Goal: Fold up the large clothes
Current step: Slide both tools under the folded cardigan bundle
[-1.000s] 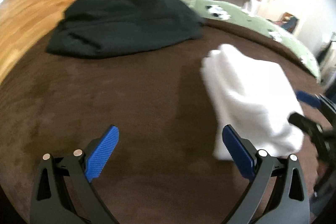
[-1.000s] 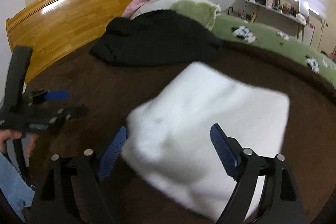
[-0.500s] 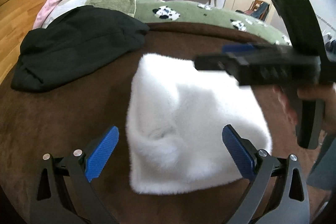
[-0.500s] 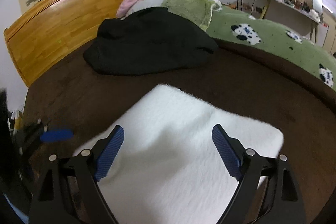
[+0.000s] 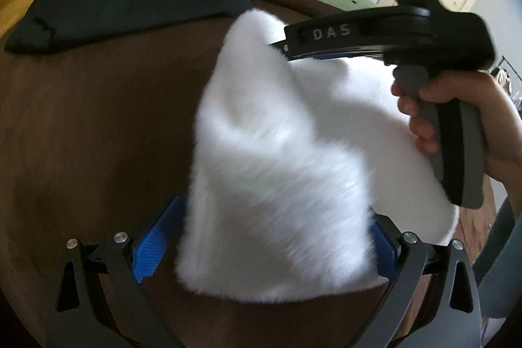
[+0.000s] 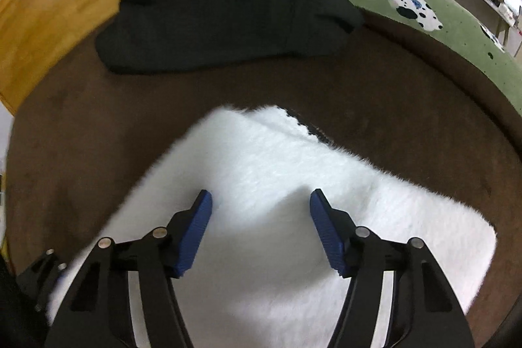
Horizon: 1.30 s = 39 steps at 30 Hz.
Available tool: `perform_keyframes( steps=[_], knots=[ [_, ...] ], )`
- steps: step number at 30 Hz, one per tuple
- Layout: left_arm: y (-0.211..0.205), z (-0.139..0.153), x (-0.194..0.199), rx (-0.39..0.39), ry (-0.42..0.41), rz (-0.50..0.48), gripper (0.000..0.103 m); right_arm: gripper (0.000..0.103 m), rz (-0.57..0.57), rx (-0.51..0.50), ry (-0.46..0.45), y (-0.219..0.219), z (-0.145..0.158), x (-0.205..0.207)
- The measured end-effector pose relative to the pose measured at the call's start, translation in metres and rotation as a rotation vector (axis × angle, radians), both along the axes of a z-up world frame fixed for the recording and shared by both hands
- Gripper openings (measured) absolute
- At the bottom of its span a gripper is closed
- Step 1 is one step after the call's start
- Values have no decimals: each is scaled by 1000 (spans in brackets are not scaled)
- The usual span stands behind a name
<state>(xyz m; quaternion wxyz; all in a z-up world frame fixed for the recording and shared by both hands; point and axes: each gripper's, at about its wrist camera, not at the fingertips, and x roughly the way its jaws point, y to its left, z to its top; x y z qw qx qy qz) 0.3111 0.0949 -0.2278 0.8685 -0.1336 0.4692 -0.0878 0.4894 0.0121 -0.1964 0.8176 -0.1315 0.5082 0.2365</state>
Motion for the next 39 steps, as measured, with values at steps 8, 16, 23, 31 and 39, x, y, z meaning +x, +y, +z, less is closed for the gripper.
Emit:
perform_keyframes(
  steps=[8, 16, 23, 31, 39],
  knots=[
    [13, -6, -19, 25, -17, 63, 97, 81, -68, 22, 40, -7, -20, 16],
    [21, -10, -28, 29, -15, 99, 97, 83, -78, 7, 20, -5, -22, 15],
    [32, -4, -49, 49, -27, 147, 97, 86, -83, -17, -51, -5, -14, 4],
    [37, 41, -62, 142, -73, 126, 97, 88, -144, 153, -127, -45, 33, -17],
    [51, 76, -16, 169, -105, 55, 96, 93, -298, 294, -99, -154, 55, -65]
  ],
)
